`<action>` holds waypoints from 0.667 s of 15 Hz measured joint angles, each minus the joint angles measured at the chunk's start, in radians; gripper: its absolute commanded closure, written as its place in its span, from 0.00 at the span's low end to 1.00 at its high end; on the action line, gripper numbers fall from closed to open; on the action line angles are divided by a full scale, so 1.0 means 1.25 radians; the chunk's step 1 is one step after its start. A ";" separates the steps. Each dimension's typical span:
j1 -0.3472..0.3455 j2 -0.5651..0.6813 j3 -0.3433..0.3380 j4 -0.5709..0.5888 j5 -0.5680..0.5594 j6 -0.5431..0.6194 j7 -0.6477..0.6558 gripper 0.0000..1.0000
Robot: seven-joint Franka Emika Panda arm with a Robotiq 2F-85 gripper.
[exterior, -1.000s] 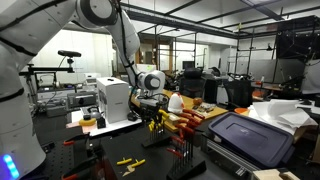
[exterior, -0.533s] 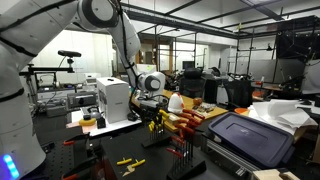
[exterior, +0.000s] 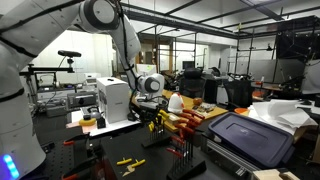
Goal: Detach the smallest yellow object from the stand and put it on the table
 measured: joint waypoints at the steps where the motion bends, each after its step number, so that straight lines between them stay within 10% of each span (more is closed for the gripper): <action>1: 0.004 0.004 -0.001 0.004 -0.011 0.000 0.001 0.00; 10: 0.018 0.033 -0.003 0.034 -0.041 0.014 0.001 0.00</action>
